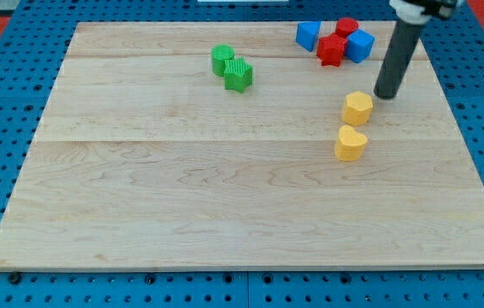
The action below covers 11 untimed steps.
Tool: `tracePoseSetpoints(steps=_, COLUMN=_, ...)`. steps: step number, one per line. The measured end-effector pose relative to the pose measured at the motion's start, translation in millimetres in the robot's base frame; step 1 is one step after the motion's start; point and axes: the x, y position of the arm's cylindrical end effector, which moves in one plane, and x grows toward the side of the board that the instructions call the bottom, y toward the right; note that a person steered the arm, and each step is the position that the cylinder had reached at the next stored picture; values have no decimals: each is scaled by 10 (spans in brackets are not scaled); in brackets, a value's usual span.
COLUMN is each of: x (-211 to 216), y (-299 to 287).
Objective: Slide the heart to the bottom right of the hexagon
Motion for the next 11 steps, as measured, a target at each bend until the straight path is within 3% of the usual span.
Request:
tracePoseSetpoints(steps=1, x=112, y=445)
tracePoseSetpoints(steps=2, x=966, y=295)
tracePoseSetpoints(steps=3, x=1354, y=-323)
tracePoseSetpoints(steps=4, x=1329, y=-904)
tracePoseSetpoints(steps=6, x=892, y=-237)
tracePoseSetpoints(steps=7, x=1174, y=-598)
tracePoseSetpoints(steps=8, x=780, y=-928)
tracePoseSetpoints(steps=9, x=384, y=-321)
tracePoseSetpoints(steps=10, x=248, y=141)
tracePoseSetpoints(steps=11, x=445, y=165)
